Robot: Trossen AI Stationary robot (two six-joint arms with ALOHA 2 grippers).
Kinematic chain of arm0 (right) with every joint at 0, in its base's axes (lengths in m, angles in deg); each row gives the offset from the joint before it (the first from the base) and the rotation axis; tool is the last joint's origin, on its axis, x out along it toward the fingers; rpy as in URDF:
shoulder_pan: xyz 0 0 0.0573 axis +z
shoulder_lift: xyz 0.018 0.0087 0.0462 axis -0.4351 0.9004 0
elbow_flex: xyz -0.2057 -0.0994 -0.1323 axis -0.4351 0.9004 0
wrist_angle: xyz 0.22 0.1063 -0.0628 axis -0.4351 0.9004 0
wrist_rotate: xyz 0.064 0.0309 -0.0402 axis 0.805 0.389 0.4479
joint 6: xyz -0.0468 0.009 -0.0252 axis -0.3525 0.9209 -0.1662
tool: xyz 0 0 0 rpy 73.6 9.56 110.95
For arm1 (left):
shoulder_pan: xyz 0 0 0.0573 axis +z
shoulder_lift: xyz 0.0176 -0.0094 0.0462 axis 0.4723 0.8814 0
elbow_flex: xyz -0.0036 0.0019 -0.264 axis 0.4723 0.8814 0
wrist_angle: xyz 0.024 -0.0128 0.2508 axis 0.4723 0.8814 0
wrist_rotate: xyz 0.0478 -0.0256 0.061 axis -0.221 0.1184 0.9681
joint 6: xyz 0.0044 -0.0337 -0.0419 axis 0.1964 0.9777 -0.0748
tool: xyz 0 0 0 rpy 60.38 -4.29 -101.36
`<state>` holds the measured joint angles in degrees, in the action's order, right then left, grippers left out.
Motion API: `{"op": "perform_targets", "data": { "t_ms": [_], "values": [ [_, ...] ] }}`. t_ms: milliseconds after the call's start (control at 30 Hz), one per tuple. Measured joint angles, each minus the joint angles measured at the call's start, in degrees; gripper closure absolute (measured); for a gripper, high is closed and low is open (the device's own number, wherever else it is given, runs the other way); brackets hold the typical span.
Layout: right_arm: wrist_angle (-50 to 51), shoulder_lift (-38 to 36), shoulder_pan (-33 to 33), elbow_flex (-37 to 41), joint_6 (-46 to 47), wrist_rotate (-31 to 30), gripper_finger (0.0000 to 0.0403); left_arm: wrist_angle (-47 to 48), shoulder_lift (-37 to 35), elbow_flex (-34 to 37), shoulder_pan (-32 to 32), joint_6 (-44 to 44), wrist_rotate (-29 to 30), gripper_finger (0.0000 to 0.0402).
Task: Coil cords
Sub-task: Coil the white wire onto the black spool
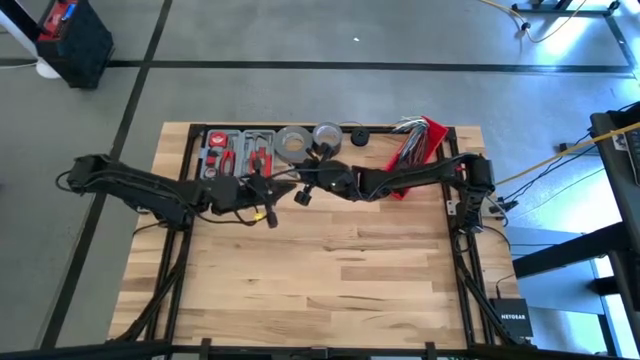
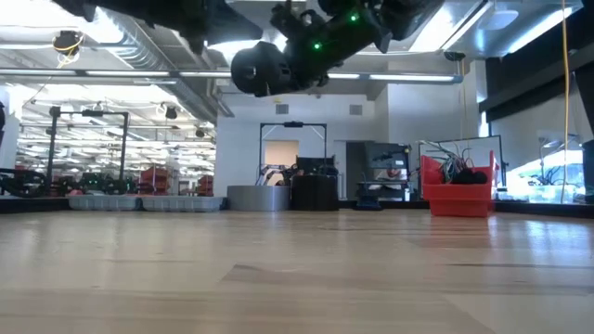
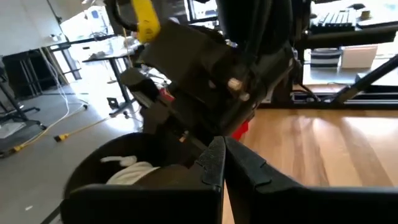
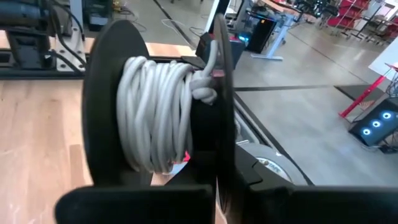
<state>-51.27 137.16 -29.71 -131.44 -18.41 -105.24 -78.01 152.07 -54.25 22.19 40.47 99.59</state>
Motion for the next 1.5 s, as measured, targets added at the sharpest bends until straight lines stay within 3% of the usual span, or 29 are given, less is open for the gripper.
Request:
{"op": "perform_targets", "data": {
  "t_ms": [233,433,667,800,1033,1200,1500],
  "values": [
    [-0.07,0.00,0.04,0.00,0.15,0.53,0.0397,-0.54,1.66,-0.31,-0.45,-2.51,-0.02,0.0401],
    [2.02,0.00,0.06,0.00,-0.57,1.12,0.0397,4.01,-3.68,-0.42,-2.45,-6.49,0.09,0.0401],
    [15.06,0.00,0.84,0.01,-5.20,1.84,0.0397,16.52,-12.54,-0.39,-3.11,-4.74,1.46,0.0401],
    [20.04,1.52,2.82,1.68,-12.55,0.76,0.0397,19.90,-14.78,-0.39,-2.41,-4.58,1.87,0.0401],
    [12.75,9.01,6.01,3.91,-22.40,-10.22,0.0397,20.90,-13.65,-0.39,-1.03,-4.48,1.92,0.0401],
    [8.76,13.98,6.62,3.85,-28.59,-14.23,0.0397,21.06,-11.93,-0.37,0.01,-5.23,1.92,0.0401],
    [5.60,14.82,6.49,3.65,-25.61,-11.38,0.0377,20.66,-10.81,-0.20,0.56,-5.33,1.87,0.0401]
  ]
}}
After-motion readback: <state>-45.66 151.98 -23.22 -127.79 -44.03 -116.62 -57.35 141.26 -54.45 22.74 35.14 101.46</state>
